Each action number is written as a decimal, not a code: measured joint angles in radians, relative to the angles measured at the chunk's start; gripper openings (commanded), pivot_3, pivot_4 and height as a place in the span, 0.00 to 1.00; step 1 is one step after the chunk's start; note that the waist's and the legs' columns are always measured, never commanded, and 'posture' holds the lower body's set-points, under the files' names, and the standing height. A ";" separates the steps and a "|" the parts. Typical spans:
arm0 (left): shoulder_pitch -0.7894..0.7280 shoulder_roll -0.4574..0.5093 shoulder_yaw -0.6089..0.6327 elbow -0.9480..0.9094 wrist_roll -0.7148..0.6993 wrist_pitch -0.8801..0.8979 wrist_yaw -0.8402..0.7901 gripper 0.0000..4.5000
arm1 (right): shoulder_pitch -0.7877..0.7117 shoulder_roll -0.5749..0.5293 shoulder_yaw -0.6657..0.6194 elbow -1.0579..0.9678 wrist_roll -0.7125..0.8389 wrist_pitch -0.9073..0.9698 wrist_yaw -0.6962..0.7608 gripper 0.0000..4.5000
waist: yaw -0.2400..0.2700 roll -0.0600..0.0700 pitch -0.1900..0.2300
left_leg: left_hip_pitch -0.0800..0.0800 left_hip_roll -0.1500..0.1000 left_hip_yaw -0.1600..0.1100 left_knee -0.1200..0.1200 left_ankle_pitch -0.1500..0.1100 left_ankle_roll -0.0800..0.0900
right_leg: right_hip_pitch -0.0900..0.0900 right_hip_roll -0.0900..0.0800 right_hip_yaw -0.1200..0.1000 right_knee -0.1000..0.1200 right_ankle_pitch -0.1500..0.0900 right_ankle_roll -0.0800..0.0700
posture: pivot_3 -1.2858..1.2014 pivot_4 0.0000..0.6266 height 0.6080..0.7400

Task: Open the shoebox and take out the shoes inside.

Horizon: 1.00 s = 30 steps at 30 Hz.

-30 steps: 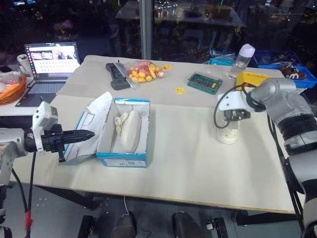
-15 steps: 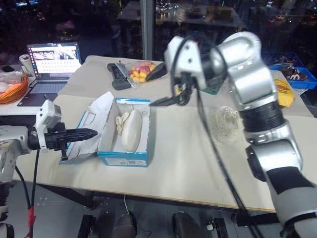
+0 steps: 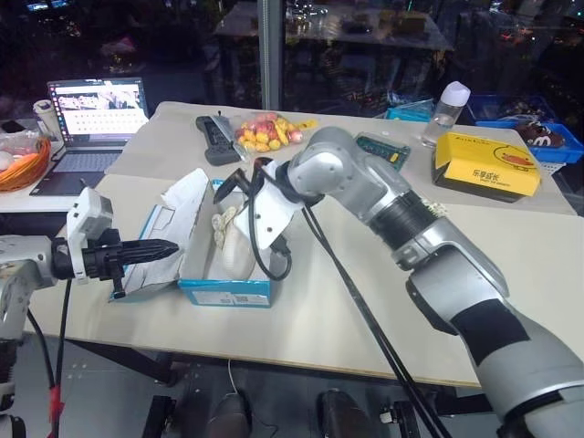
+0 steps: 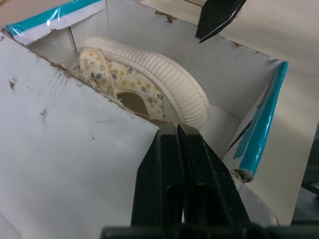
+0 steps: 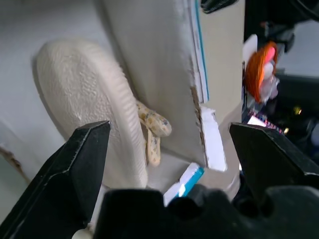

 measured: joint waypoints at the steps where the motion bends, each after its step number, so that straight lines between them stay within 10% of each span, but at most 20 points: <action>1: 0.004 0.000 0.002 -0.001 -0.001 0.001 0.002 0.02 | -0.001 0.012 0.016 0.023 -0.025 -0.022 -0.021 1.00 | -0.001 0.000 0.000 | 0.000 0.000 0.000 0.000 0.000 0.000 | 0.000 0.000 0.000 0.000 0.000 0.000 | 0.52 0.24 0.82; 12: 0.039 0.000 0.037 -0.041 -0.011 0.012 0.029 0.02 | -0.031 0.093 0.121 0.209 -0.246 -0.151 -0.270 1.00 | -0.002 -0.001 0.000 | 0.002 0.000 -0.001 0.000 0.000 -0.001 | 0.001 0.000 0.000 0.001 -0.001 -0.003 | 0.52 0.24 0.82; 24: 0.029 -0.005 0.037 -0.040 -0.010 0.019 0.033 0.02 | -0.032 0.095 0.110 0.252 -0.244 -0.163 -0.267 0.22 | -0.003 -0.001 -0.001 | 0.003 0.000 -0.001 0.000 0.000 -0.001 | 0.001 0.000 0.000 0.005 -0.001 -0.003 | 0.52 0.24 0.82; 30: 0.020 -0.012 0.035 -0.038 -0.008 0.018 0.032 0.02 | -0.032 0.093 0.089 0.251 -0.244 -0.163 -0.251 0.07 | -0.003 -0.001 -0.001 | 0.003 0.000 -0.001 0.000 0.000 -0.001 | 0.001 0.000 0.000 0.005 -0.001 -0.004 | 0.52 0.24 0.82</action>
